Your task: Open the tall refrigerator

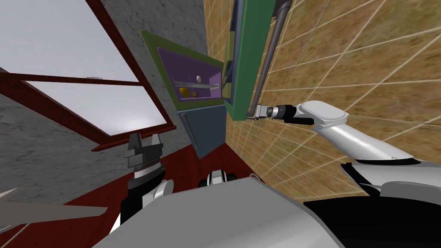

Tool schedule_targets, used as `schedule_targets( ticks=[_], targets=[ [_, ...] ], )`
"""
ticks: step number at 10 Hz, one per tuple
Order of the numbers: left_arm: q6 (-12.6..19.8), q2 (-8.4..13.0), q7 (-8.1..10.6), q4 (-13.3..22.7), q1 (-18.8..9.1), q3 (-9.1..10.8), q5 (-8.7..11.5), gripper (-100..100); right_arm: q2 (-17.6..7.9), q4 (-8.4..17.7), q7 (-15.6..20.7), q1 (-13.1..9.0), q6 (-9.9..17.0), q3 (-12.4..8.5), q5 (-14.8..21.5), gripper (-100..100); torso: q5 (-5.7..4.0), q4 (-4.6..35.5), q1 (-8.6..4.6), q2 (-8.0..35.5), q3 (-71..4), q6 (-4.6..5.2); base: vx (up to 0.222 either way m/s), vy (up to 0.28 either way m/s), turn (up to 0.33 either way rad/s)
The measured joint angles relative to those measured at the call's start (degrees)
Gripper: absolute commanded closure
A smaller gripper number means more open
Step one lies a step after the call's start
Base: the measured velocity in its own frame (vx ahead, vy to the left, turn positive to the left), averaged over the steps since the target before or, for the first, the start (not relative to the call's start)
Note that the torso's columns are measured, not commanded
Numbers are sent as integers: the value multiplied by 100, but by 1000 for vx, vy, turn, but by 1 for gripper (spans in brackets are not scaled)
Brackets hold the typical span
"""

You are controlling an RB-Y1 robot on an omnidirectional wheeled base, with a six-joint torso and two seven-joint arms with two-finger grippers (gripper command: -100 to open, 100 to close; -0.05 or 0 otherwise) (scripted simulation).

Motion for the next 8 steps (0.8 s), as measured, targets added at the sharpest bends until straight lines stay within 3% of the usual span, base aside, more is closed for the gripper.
schedule_targets(
  ticks=[2,4,5,7,8],
  targets=[
    [0,0,0,0,2,0,0,0,-2,407,172,43,-387,-175,-42,100,-6,0,3,-6,2,30,-36,-30,73],
    [0,0,0,0,0,0,0,0,-3,796,326,116,-634,-299,-76,100,4,-4,6,-4,-1,-3,-85,-81,367],
    [0,0,0,0,0,0,0,0,-3,988,441,136,-845,-408,-96,100,4,-5,12,-15,-6,1,-42,-46,91],
    [-1,-1,0,-1,3,1,0,0,-27,1253,443,191,-1018,-530,-107,100,5,3,16,-6,2,28,6,1,-66],
    [-1,-1,0,0,3,1,0,0,-29,1345,437,228,-1040,-574,-110,100,7,2,20,-2,4,14,-76,-88,260]
  ],
)
